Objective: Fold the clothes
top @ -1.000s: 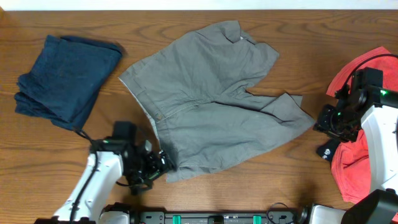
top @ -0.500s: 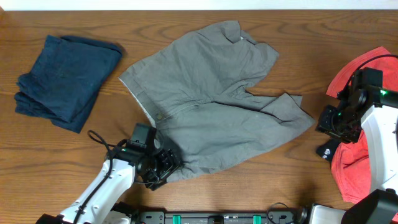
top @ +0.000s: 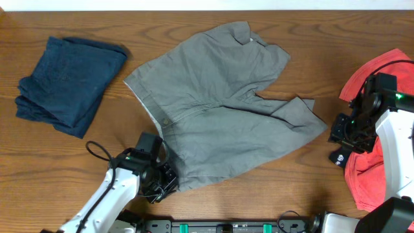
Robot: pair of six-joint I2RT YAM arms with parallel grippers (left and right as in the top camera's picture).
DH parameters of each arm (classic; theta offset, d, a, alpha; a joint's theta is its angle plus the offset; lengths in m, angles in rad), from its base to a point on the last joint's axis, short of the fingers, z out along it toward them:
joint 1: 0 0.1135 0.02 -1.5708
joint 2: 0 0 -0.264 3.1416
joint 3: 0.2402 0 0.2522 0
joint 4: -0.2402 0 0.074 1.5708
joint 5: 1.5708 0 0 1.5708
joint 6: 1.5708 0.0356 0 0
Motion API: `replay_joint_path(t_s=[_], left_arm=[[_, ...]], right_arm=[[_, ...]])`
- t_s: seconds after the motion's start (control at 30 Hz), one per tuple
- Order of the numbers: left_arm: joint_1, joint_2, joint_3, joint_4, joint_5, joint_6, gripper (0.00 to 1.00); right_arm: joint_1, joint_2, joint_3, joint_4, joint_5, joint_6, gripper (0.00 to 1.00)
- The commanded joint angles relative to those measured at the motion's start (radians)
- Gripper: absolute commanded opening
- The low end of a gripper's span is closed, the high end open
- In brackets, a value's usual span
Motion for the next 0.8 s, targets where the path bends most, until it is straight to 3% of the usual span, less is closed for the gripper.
replay_joint_path(t_s=[0.0, 0.2, 0.23, 0.27, 0.33, 0.37, 0.77], left_arm=[[-0.002, -0.044, 0.028, -0.003, -0.059, -0.002, 0.06], [-0.001, -0.078, 0.03, -0.006, -0.048, -0.002, 0.08], [-0.001, -0.078, 0.03, -0.013, -0.031, -0.002, 0.13], [-0.001, -0.078, 0.03, -0.023, -0.009, -0.002, 0.28], [-0.001, -0.078, 0.03, -0.039, 0.015, -0.002, 0.48], [-0.001, -0.078, 0.03, -0.044, 0.018, -0.002, 0.51], [-0.029, -0.078, -0.016, 0.006, -0.009, -0.105, 0.55]], right_arm=[[-0.002, -0.005, -0.004, -0.006, 0.006, 0.025, 0.41], [-0.002, -0.005, -0.07, 0.051, -0.002, 0.108, 0.46], [-0.002, -0.005, -0.088, 0.066, -0.014, 0.108, 0.5], [-0.002, -0.005, -0.108, 0.08, -0.029, 0.108, 0.54], [-0.002, -0.005, -0.149, 0.116, -0.065, 0.104, 0.55], [-0.002, -0.005, -0.17, 0.135, -0.085, 0.101, 0.55], [-0.002, -0.005, -0.257, 0.271, -0.197, 0.101, 0.54]])
